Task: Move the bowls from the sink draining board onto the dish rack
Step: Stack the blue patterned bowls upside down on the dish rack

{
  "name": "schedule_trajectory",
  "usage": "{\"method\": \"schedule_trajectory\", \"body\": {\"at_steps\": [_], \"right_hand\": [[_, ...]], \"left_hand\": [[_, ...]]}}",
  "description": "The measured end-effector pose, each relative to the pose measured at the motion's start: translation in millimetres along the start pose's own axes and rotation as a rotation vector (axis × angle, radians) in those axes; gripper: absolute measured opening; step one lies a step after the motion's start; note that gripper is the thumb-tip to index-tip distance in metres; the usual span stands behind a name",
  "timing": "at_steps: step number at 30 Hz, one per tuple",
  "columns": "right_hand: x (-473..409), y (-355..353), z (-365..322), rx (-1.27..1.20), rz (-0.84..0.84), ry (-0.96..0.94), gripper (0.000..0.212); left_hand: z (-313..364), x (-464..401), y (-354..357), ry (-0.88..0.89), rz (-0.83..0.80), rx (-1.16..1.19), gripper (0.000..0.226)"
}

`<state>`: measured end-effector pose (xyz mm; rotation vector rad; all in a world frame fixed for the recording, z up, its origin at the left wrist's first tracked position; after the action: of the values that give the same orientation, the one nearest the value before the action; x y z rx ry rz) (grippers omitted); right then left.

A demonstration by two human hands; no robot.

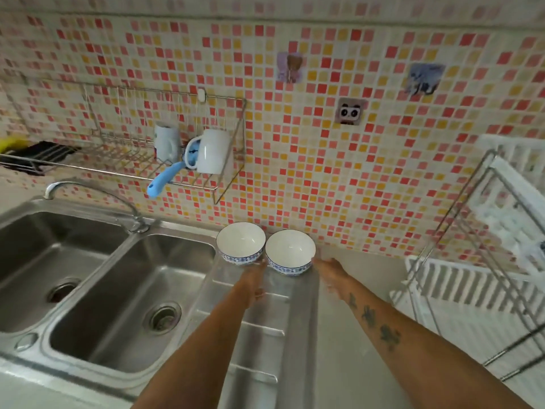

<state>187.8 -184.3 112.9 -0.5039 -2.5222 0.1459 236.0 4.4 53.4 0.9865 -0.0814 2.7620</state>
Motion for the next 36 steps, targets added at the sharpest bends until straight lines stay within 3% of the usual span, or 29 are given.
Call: {"method": "schedule_trajectory", "body": {"at_steps": [3,9,11,17,23,26,29,33,36], "right_hand": [[-32,-9,18,0.008,0.006,0.074,0.077],[-39,-9,12,-0.002,-0.017,0.109,0.068],[-46,-8,16,-0.01,-0.028,0.11,0.07],[-49,-2,10,-0.009,-0.055,0.078,0.058],[-42,6,5,-0.251,-0.072,0.053,0.056],[-19,4,-4,-0.36,-0.075,-0.039,0.056],[24,-9,-29,-0.429,-0.073,-0.195,0.064],[109,-43,-84,-0.424,-0.093,-0.511,0.067],[187,-81,-121,-0.303,-0.041,-0.78,0.059]], "left_hand": [[-2,-30,13,-0.009,-0.04,-0.016,0.063],[16,-72,49,-0.032,-0.009,0.061,0.067],[21,-70,55,-0.028,-0.013,0.109,0.056],[12,-74,54,0.103,-0.096,0.275,0.06],[4,-41,49,0.156,-0.152,0.274,0.057],[9,-5,49,0.236,-0.215,0.315,0.059],[34,42,45,0.37,-0.158,0.272,0.068],[86,125,47,0.646,-0.17,0.225,0.065],[122,197,59,0.873,-0.216,0.135,0.076]]}}
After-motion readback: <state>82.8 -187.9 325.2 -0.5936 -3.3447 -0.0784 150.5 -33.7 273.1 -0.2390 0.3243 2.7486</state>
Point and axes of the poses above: each hand's wrist, its own x-axis away from the middle knuckle, its own y-axis out of the palm, z = x × y, the point moved 2 cm from there along -x, towards the middle knuckle, and after that the axes turned 10 degrees about -x, right-handed, at the moved point
